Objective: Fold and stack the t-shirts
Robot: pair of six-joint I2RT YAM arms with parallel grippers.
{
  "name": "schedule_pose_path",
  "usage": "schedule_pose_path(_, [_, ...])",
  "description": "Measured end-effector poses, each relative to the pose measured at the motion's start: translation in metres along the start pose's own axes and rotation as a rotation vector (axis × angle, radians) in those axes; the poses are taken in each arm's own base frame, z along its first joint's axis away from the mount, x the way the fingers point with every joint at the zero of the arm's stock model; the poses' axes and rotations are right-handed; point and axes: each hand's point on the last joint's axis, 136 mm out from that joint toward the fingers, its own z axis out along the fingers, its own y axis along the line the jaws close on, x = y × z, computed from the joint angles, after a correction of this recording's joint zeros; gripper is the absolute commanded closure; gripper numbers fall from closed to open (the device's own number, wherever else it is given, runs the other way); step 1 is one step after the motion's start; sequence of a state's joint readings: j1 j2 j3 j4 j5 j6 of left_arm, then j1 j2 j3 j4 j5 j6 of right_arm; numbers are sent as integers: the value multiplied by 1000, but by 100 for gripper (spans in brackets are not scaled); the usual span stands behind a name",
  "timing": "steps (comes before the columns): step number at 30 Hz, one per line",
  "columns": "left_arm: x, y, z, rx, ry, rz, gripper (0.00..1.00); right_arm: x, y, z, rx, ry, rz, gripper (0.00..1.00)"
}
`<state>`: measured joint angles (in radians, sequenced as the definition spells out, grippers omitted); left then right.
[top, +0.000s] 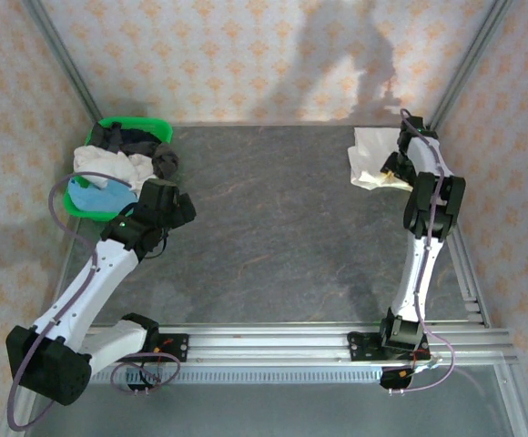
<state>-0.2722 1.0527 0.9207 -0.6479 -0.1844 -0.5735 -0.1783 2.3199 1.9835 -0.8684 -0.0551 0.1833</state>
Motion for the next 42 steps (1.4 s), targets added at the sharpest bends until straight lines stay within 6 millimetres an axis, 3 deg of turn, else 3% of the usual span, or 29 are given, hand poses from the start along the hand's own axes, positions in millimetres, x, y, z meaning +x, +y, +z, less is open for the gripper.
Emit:
schedule_pose_path(2, [-3, 3, -2, -11, -24, -3, 0, 12, -6, -22, 3, -14, -2, 18])
schedule_pose_path(7, [-5, 17, -5, -11, -136, 33, 0, 35, -18, -100, -66, -201, 6, 0])
schedule_pose_path(9, [-5, 21, -1, -18, -181, 70, 0, 51, -17, -128, -125, -322, -21, 1])
schedule_pose_path(11, [-4, 22, 7, -21, -219, 114, 0, 74, -14, -141, -181, -421, -59, 1])
schedule_pose_path(13, [0, 20, 18, -18, -246, 151, 0, 97, -12, -140, -228, -485, -92, 1])
schedule_pose_path(18, [19, 17, 61, -56, -213, 251, 0, 143, -29, -91, -213, -494, -161, 1])
schedule_pose_path(20, [20, 18, 74, -85, -195, 282, 0, 151, -31, -78, -212, -508, -181, 1])
schedule_pose_path(24, [5, 25, 87, -86, -209, 265, 0, 150, -22, -66, -244, -550, -213, 1])
schedule_pose_path(27, [-15, 34, 95, -74, -290, 219, 0, 137, -10, -76, -301, -619, -222, 1])
schedule_pose_path(30, [-13, 49, 110, -91, -293, 200, 0, 122, 3, -87, -362, -715, -221, 1])
schedule_pose_path(36, [-25, 46, 118, -60, -337, 190, 0, 145, 10, -60, -369, -701, -266, 1])
schedule_pose_path(42, [-30, 35, 129, -3, -427, 228, 0, 137, 13, -70, -383, -754, -259, 1])
